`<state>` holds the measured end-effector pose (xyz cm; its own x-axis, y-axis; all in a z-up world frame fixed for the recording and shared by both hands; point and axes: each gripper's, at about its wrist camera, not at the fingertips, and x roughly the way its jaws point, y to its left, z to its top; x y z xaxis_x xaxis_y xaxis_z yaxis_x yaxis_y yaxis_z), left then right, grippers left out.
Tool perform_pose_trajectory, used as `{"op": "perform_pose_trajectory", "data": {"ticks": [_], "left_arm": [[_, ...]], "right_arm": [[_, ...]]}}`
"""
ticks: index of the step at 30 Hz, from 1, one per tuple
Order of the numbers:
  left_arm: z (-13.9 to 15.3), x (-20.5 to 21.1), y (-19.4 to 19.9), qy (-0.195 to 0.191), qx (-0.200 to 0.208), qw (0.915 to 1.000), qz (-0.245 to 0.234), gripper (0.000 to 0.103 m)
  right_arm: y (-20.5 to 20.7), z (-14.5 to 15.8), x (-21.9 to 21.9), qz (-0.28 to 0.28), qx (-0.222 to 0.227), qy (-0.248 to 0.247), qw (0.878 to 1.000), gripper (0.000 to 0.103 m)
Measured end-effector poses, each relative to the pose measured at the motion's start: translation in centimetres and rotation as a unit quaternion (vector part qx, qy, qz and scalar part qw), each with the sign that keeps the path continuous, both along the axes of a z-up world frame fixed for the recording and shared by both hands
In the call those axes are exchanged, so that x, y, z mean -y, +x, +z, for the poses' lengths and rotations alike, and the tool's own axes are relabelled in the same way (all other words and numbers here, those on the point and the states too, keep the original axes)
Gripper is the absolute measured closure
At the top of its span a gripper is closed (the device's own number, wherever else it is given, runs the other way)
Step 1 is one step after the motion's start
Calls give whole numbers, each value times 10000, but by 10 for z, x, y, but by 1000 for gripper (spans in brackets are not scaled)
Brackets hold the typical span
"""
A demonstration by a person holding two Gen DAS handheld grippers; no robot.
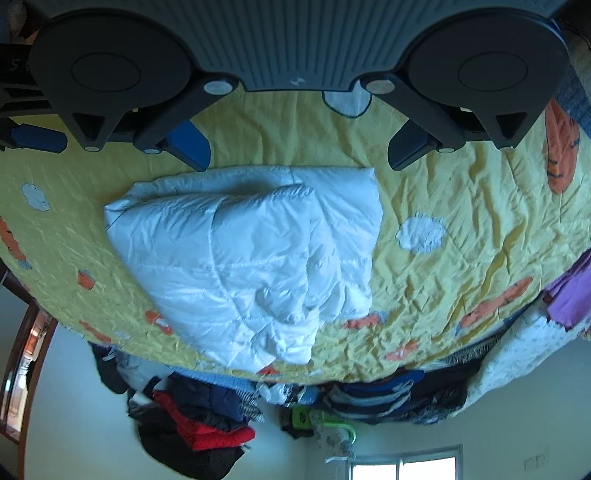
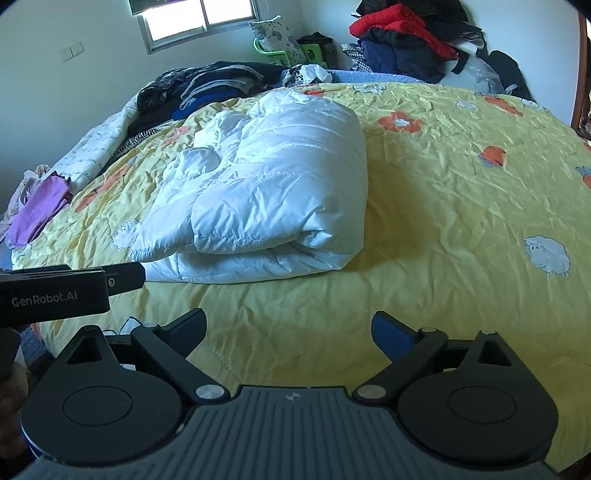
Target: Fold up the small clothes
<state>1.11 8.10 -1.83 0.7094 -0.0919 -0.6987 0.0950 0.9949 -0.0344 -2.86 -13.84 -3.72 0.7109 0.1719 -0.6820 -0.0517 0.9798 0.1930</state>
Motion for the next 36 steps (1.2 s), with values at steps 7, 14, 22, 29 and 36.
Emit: {"op": "perform_pose_trajectory", "data": {"ticks": [7, 14, 22, 29, 36], "left_arm": [[-3, 0, 2, -38, -16, 10000, 22, 0], [-7, -2, 5, -49, -106, 9999, -32, 0], [-10, -1, 7, -11, -248, 9996, -152, 0], [-12, -3, 1, 77, -179, 9998, -25, 0], [-14, -5, 3, 53, -227, 9997, -18, 0]], "right_arm": [[2, -3, 0, -10, -32, 49, 10000, 5], [5, -5, -1, -5, -67, 52, 10000, 5], [10, -5, -1, -8, -65, 58, 10000, 5], [11, -5, -2, 11, -74, 74, 9999, 5], [12, -6, -2, 9, -110, 102, 9999, 5]]}}
